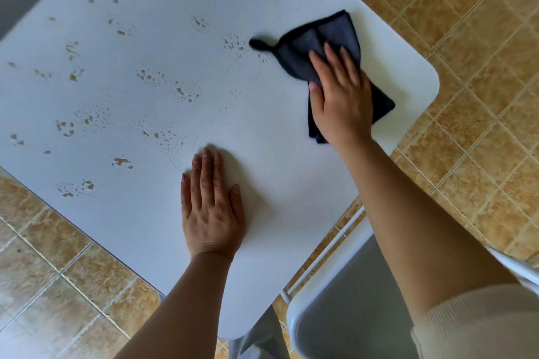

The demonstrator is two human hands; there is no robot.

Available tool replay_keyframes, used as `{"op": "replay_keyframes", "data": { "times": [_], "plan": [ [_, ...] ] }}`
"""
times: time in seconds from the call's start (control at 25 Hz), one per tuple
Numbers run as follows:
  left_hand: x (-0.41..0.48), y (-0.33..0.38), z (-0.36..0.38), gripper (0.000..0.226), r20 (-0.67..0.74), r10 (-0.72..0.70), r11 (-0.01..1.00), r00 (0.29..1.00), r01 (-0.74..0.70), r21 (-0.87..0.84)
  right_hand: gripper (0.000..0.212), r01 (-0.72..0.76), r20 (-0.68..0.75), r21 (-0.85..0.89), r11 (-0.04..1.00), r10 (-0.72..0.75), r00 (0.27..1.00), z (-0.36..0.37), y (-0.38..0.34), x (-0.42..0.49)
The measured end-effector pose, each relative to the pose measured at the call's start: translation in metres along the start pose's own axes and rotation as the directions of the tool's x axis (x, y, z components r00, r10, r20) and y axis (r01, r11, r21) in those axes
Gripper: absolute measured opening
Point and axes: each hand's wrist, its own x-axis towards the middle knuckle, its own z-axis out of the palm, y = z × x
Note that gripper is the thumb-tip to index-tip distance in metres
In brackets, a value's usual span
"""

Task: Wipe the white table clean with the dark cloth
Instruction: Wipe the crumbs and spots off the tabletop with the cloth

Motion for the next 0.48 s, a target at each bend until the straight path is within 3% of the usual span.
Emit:
{"op": "replay_keyframes", "data": {
  "times": [0.08,0.2,0.28,0.48],
  "plan": [
    [0.001,0.001,0.0,0.06,0.003,0.002,1.0,1.0,-0.002,-0.003,0.045,-0.053,-0.015,-0.01,0.999,0.052,0.999,-0.003,0.015,-0.025],
    [0.002,0.001,0.0,0.06,0.008,0.002,1.0,1.0,-0.001,-0.004,0.05,-0.355,-0.024,-0.036,0.934,0.354,0.935,-0.007,0.029,-0.009],
    [0.002,0.001,0.0,0.06,0.003,-0.002,1.0,1.0,0.002,-0.006,0.052,-0.435,0.034,-0.033,0.9,0.436,0.899,-0.006,0.025,0.025],
    [0.0,0.0,0.0,0.059,-0.022,0.013,1.0,1.0,-0.013,0.0,0.053,-0.235,0.086,-0.026,0.972,0.236,0.968,0.008,-0.024,0.054]
  ]
}}
